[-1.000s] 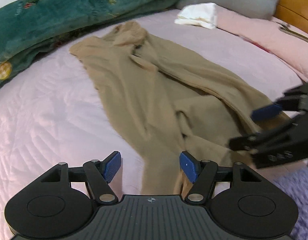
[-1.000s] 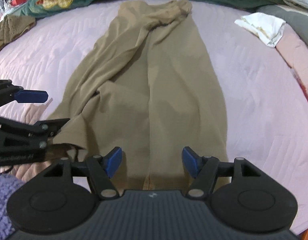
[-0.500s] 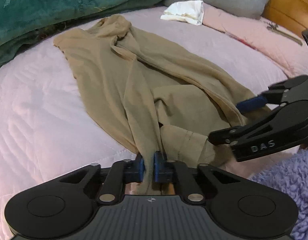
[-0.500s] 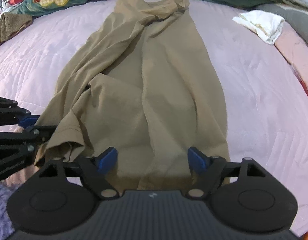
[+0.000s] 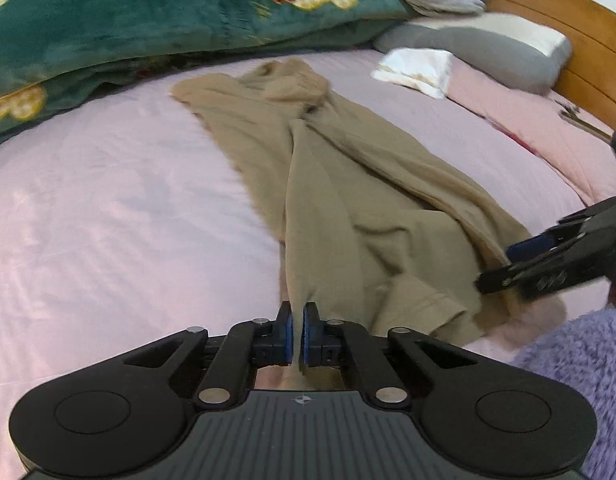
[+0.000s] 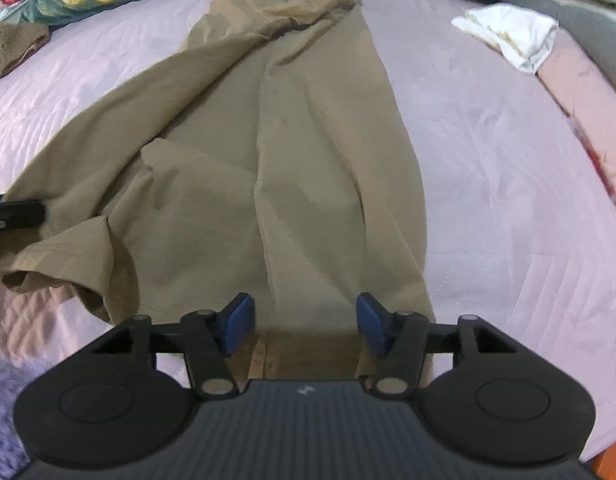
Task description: Fold clothes
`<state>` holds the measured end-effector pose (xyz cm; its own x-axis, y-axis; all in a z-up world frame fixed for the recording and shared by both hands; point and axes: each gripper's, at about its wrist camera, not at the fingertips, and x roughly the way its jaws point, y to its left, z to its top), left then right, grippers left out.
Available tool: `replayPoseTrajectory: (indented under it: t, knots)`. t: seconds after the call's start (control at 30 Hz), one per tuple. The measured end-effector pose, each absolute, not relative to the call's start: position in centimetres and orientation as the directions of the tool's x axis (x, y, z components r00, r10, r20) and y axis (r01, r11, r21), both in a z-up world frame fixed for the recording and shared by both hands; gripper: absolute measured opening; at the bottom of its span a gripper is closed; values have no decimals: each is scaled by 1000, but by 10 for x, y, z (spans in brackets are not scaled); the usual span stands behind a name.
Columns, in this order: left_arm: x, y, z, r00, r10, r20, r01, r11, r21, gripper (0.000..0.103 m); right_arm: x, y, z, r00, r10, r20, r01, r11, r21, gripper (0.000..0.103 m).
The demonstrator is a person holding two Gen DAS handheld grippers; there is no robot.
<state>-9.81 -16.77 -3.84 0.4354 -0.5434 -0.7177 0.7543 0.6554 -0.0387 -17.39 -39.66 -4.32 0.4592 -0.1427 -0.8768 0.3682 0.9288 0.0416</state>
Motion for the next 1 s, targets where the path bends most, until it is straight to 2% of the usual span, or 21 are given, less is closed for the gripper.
replayPoseTrajectory:
  t: [0.07, 0.13, 0.27, 0.37, 0.5, 0.63, 0.7, 0.77, 0.87, 0.9, 0.93, 1.0]
  knots:
    - [-95, -155, -37, 435, -535, -724, 751, 660, -36, 5, -171, -404, -27, 499, -120, -858, 394, 914, 101, 65]
    - [-93, -147, -38, 423, -532, -733, 753, 656, -42, 5, -160, -411, -7, 544, -122, -830, 412, 901, 138, 76]
    - [-87, -149, -45, 404, -537, -741, 756, 651, -60, 5, -110, -432, 28, 639, -108, -762, 399, 893, 208, 82]
    - [-80, -160, -49, 385, -546, -744, 766, 639, -73, 7, -56, -448, 36, 664, -139, -734, 381, 908, 173, 83]
    - [-71, -177, -53, 346, -570, -745, 785, 611, -102, 21, 13, -478, 25, 684, -120, -720, 370, 907, 201, 84]
    - [-72, -196, -57, 346, -564, -750, 802, 593, -76, 47, 63, -505, -1, 680, -132, -722, 405, 888, 219, 84]
    - [-72, -200, -59, 346, -566, -748, 802, 593, -77, 54, 81, -513, -15, 674, -141, -725, 413, 885, 212, 84]
    - [-70, -203, -60, 343, -567, -749, 799, 595, -85, 55, 95, -518, -26, 665, -137, -735, 408, 890, 203, 83]
    - [-71, -208, -62, 348, -564, -749, 804, 591, -72, 55, 110, -519, -41, 637, -144, -757, 393, 906, 158, 72]
    - [-70, -208, -63, 349, -563, -749, 806, 588, -67, 53, 114, -518, -46, 625, -150, -766, 387, 912, 137, 49]
    - [-70, -209, -63, 350, -563, -749, 807, 587, -64, 52, 119, -518, -51, 613, -157, -775, 380, 918, 115, 30]
    - [-70, -207, -63, 357, -567, -743, 802, 594, -68, 47, 120, -515, -56, 616, -152, -773, 366, 924, 109, 19]
